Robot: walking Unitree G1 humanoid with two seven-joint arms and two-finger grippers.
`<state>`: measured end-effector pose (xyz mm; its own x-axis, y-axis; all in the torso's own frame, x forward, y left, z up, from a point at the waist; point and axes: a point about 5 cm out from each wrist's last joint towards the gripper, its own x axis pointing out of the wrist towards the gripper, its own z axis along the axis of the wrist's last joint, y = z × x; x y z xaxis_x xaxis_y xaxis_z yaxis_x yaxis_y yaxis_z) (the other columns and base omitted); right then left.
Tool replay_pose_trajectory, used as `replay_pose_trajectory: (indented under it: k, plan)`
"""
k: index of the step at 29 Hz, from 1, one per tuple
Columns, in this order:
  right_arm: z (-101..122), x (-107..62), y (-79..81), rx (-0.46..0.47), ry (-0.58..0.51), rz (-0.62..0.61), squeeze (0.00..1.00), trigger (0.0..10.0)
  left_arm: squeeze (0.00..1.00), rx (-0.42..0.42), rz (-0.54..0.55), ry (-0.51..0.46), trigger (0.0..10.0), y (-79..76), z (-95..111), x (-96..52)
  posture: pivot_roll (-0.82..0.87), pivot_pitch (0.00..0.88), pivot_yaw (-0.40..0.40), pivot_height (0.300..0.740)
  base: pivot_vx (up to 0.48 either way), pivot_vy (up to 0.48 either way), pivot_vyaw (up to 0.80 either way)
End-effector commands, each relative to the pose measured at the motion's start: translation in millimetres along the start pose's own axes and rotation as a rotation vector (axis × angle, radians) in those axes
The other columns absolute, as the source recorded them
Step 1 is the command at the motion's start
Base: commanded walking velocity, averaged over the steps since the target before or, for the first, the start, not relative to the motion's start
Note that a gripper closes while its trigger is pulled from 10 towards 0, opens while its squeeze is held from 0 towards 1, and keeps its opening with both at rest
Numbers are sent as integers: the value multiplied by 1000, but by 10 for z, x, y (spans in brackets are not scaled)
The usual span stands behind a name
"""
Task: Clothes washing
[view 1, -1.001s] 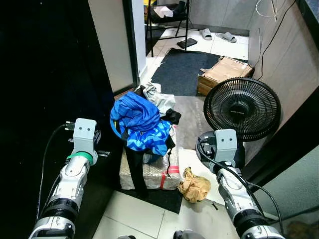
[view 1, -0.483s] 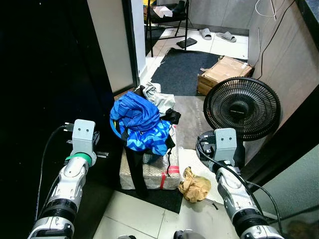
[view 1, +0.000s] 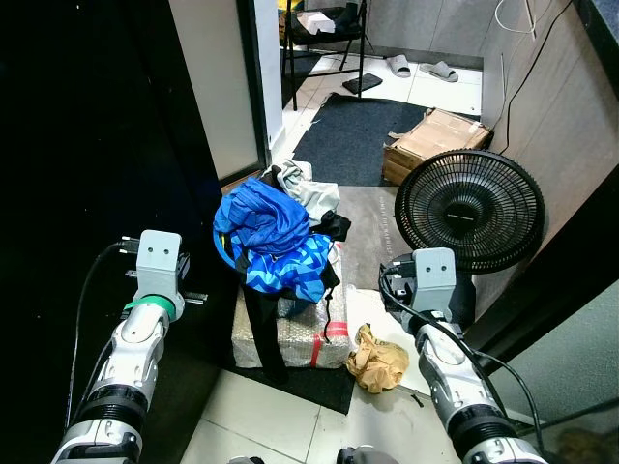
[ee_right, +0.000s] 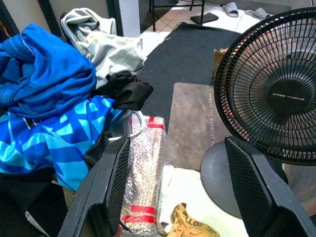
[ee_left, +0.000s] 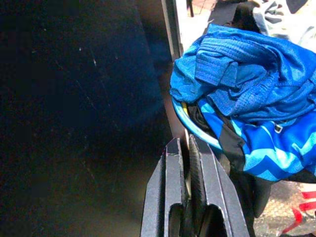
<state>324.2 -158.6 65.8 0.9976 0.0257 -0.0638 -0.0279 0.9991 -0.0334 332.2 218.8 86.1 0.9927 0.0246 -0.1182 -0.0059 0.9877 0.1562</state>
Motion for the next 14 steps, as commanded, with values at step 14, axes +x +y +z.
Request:
replay_pose_trajectory:
  k: [14]
  plan:
    - [15, 43, 34, 7, 19, 22, 0, 10000, 0, -16, 35, -1, 10000, 44, -38, -47, -12, 56, 49, 740, 0, 0, 0]
